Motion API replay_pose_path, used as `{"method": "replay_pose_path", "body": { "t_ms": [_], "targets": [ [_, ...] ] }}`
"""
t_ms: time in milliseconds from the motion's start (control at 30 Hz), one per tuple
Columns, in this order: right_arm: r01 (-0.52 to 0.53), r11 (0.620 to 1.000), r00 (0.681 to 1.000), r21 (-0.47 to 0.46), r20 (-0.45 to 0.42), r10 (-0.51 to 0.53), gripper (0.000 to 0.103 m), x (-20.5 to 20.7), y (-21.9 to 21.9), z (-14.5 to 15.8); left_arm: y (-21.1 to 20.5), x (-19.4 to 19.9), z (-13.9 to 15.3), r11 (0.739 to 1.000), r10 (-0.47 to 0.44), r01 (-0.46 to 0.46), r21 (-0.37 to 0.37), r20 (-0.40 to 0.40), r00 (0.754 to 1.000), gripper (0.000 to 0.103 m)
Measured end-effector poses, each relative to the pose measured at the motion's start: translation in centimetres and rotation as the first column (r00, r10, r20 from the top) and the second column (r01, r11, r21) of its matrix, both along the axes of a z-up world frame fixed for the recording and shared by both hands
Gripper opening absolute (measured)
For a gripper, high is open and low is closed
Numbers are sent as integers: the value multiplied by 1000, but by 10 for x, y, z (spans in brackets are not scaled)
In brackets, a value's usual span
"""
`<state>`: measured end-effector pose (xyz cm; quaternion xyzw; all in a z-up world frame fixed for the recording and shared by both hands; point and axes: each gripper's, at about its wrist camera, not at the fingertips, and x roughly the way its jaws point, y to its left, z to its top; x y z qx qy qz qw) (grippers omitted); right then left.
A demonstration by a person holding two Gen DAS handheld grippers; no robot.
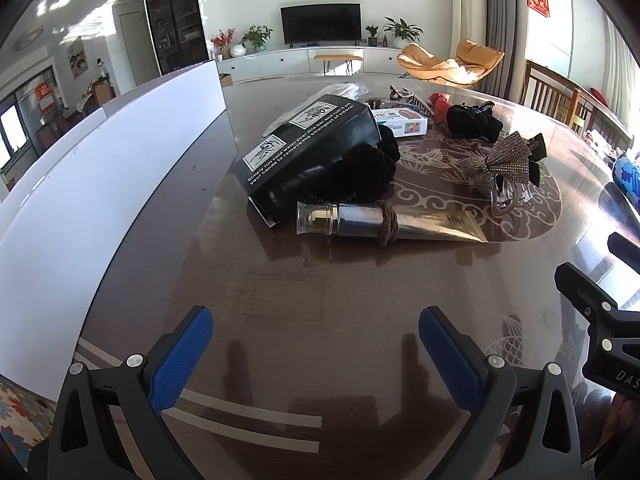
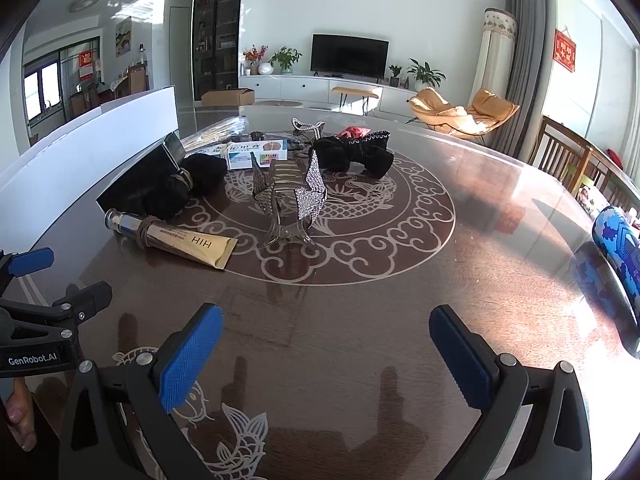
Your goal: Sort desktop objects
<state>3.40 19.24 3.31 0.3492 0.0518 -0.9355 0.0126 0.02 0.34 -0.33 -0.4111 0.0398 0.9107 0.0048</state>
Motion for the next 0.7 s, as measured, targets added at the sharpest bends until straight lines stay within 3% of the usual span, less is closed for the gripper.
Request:
{"method": "replay_pose_path", "body": {
  "t_ms": [700],
  "targets": [
    [1, 1000, 1000, -11, 26, 0, 103, -5, 0, -3, 1, -2, -7, 1000, -15, 16, -14, 50, 999, 103]
  ]
}}
